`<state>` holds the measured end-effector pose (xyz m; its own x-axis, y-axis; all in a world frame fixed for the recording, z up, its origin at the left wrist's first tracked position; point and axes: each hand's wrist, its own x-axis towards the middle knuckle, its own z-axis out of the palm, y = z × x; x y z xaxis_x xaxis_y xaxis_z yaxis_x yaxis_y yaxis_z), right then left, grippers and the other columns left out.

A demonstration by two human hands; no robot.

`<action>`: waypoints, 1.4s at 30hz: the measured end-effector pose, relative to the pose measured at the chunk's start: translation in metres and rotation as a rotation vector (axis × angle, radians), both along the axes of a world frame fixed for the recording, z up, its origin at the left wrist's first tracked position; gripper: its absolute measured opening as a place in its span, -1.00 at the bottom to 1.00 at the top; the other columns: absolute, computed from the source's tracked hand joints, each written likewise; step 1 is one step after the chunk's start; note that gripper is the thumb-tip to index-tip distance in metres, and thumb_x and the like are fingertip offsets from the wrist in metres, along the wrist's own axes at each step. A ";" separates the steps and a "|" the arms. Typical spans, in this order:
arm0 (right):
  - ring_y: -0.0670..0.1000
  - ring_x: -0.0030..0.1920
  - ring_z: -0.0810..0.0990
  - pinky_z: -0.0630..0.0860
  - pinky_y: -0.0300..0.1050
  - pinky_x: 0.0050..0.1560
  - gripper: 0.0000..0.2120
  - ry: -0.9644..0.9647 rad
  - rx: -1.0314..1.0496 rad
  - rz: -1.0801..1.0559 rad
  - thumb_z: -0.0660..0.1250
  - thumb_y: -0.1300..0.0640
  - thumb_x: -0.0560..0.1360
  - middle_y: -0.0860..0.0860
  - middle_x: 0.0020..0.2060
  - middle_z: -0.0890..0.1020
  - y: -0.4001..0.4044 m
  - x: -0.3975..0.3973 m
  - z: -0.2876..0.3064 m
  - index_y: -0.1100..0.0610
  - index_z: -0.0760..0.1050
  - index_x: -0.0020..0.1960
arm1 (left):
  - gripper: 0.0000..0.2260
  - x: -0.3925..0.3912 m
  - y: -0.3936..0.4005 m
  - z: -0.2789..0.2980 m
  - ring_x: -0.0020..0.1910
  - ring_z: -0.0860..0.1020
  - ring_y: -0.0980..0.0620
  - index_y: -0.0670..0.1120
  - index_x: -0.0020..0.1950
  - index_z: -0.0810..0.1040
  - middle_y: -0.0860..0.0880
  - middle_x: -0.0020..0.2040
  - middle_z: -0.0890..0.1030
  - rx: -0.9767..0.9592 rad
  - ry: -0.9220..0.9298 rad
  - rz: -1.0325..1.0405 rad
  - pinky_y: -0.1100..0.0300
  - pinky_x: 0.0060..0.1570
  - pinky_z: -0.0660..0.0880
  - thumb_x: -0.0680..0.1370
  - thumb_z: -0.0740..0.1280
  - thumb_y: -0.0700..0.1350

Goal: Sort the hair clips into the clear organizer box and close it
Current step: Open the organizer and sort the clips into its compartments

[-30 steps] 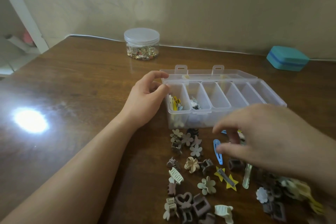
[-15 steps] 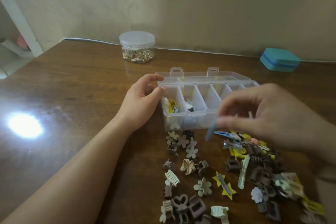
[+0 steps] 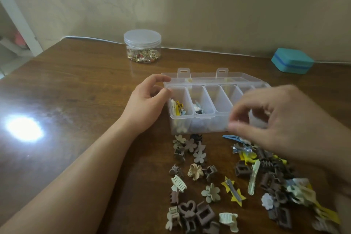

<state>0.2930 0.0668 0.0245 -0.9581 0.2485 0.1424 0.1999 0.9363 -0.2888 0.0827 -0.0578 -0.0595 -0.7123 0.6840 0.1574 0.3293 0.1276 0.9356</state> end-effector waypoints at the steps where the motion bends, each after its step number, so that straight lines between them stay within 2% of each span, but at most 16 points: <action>1: -0.27 -0.13 0.54 0.40 -0.29 -0.30 -0.78 -0.146 -0.018 0.038 0.25 -0.30 0.35 -0.29 -0.22 0.59 -0.005 0.003 0.003 -0.22 0.52 -0.13 | -0.75 0.000 0.000 0.000 0.01 0.65 0.01 0.08 0.26 0.53 0.04 -0.09 0.73 0.003 0.001 0.002 0.15 0.03 0.53 0.60 0.28 -0.11; 3: -0.30 -0.09 0.51 0.42 -0.30 -0.24 -0.69 -0.414 0.038 0.107 0.23 -0.39 0.36 -0.36 -0.11 0.55 -0.015 0.007 0.003 -0.28 0.41 0.00 | -0.75 0.000 0.000 -0.001 0.01 0.65 0.03 0.08 0.26 0.53 0.05 -0.09 0.73 0.002 0.005 0.004 0.24 -0.02 0.49 0.60 0.28 -0.12; 5: -0.24 -0.14 0.49 0.40 -0.28 -0.18 -0.72 -0.524 0.099 0.152 0.27 -0.37 0.41 -0.26 -0.15 0.56 -0.025 0.006 -0.002 -0.28 0.33 0.01 | -0.74 0.000 0.000 -0.001 0.00 0.64 0.04 0.08 0.27 0.53 0.05 -0.08 0.73 -0.004 0.008 0.004 0.27 -0.04 0.48 0.60 0.28 -0.12; 9: -0.17 -0.19 0.40 0.37 -0.16 -0.21 -0.77 -0.486 0.192 0.141 0.27 -0.26 0.48 -0.17 -0.23 0.46 -0.033 0.000 -0.012 -0.18 0.36 0.02 | -0.74 0.001 0.000 0.000 0.02 0.65 0.03 0.07 0.27 0.53 0.05 -0.07 0.73 -0.007 0.012 0.012 0.15 0.07 0.52 0.60 0.28 -0.13; 13: -0.11 0.01 0.45 0.37 -0.12 -0.13 -0.77 -0.511 0.201 0.199 0.31 -0.19 0.49 -0.18 -0.10 0.46 -0.035 -0.005 -0.020 -0.12 0.46 0.07 | -0.72 0.001 -0.001 -0.001 0.00 0.66 -0.01 0.09 0.27 0.53 0.04 -0.08 0.73 -0.006 0.025 0.013 -0.08 0.13 0.55 0.56 0.28 -0.06; 16: -0.15 0.05 0.42 0.39 -0.11 -0.11 -0.73 -0.524 0.189 0.188 0.34 -0.24 0.45 -0.20 -0.08 0.46 -0.032 -0.008 -0.020 -0.13 0.48 0.06 | -0.74 0.001 -0.001 -0.001 0.01 0.65 -0.03 0.08 0.26 0.53 0.02 -0.08 0.73 -0.007 0.027 0.021 -0.05 0.12 0.54 0.59 0.28 -0.10; 20: -0.20 -0.04 0.42 0.47 -0.13 -0.04 -0.76 -0.516 0.129 0.216 0.35 -0.25 0.44 -0.19 -0.13 0.51 -0.025 -0.007 -0.019 -0.11 0.49 -0.07 | -0.74 0.001 0.000 0.000 0.02 0.65 0.00 0.07 0.28 0.53 0.04 -0.07 0.73 -0.017 0.024 0.024 0.04 0.09 0.53 0.60 0.27 -0.12; 23: -0.23 -0.07 0.46 0.47 -0.20 -0.05 -0.79 -0.393 0.048 0.203 0.34 -0.25 0.42 -0.23 -0.13 0.51 -0.015 -0.004 -0.012 -0.14 0.48 -0.13 | -0.75 0.001 0.000 0.000 0.03 0.65 0.01 0.08 0.27 0.53 0.05 -0.07 0.73 -0.020 0.022 0.024 -0.03 0.14 0.54 0.60 0.28 -0.11; 26: -0.21 -0.22 0.53 0.45 -0.35 -0.24 -0.91 0.104 -0.092 0.071 0.42 -0.12 0.38 -0.18 -0.27 0.58 -0.003 -0.003 -0.006 -0.13 0.57 -0.22 | -0.74 0.000 0.000 -0.001 0.03 0.65 0.03 0.08 0.28 0.52 0.04 -0.06 0.73 -0.012 0.017 0.016 0.04 0.13 0.54 0.60 0.28 -0.11; 28: -0.17 -0.33 0.53 0.36 -0.45 -0.35 -0.94 0.474 -0.096 -0.037 0.49 0.03 0.39 -0.13 -0.31 0.62 0.004 -0.007 -0.010 0.00 0.63 -0.21 | -0.74 0.001 0.000 0.000 0.03 0.65 0.04 0.07 0.28 0.52 0.04 -0.07 0.73 -0.012 0.013 0.013 0.13 0.08 0.51 0.60 0.28 -0.11; 31: -0.06 -0.27 0.59 0.40 -0.42 -0.29 -0.94 0.704 -0.145 -0.169 0.50 0.08 0.41 -0.08 -0.25 0.67 0.010 -0.020 -0.025 0.04 0.64 -0.19 | -0.74 0.001 0.000 0.000 0.01 0.65 0.07 0.08 0.28 0.52 0.06 -0.08 0.73 -0.017 0.009 0.017 0.15 0.05 0.52 0.60 0.27 -0.11; 34: -0.19 -0.19 0.60 0.44 -0.42 -0.19 -0.94 0.613 -0.171 -0.211 0.51 0.07 0.40 -0.11 -0.21 0.68 0.017 -0.029 -0.036 0.02 0.65 -0.19 | -0.74 0.002 0.000 0.002 0.01 0.64 0.12 0.08 0.29 0.52 0.09 -0.09 0.71 -0.021 0.007 0.017 0.15 0.03 0.53 0.61 0.27 -0.12; 36: -0.18 -0.05 0.58 0.51 -0.22 0.00 -0.91 0.429 -0.093 -0.236 0.48 -0.03 0.38 -0.13 -0.15 0.66 0.021 -0.029 -0.041 -0.04 0.64 -0.20 | -0.74 0.003 -0.001 0.002 0.03 0.64 0.08 0.08 0.28 0.52 0.08 -0.07 0.71 -0.023 0.005 0.012 0.08 0.08 0.54 0.61 0.27 -0.12; 38: -0.15 0.01 0.55 0.51 -0.09 0.06 -0.86 0.340 -0.043 -0.231 0.42 -0.12 0.38 -0.14 -0.13 0.65 0.022 -0.025 -0.038 -0.07 0.62 -0.21 | -0.74 0.003 -0.001 0.002 0.03 0.64 0.04 0.08 0.27 0.53 0.07 -0.07 0.71 -0.019 0.010 0.016 0.02 0.11 0.54 0.61 0.27 -0.12; 41: -0.19 -0.26 0.54 0.43 -0.32 -0.22 -0.84 0.307 -0.077 -0.162 0.38 -0.12 0.40 -0.13 -0.34 0.61 0.018 -0.012 -0.017 -0.06 0.61 -0.26 | -0.75 0.003 0.000 0.002 -0.02 0.64 0.10 0.09 0.26 0.53 0.09 -0.11 0.71 -0.018 0.017 0.023 0.11 0.06 0.53 0.60 0.27 -0.12; 42: -0.14 -0.35 0.53 0.39 -0.30 -0.33 -0.83 0.263 -0.082 -0.142 0.38 -0.14 0.39 -0.10 -0.43 0.58 0.016 -0.007 -0.008 -0.07 0.59 -0.28 | -0.75 0.003 0.000 0.002 -0.05 0.63 0.13 0.09 0.25 0.53 0.11 -0.13 0.71 -0.021 0.020 0.024 0.16 0.02 0.51 0.60 0.27 -0.12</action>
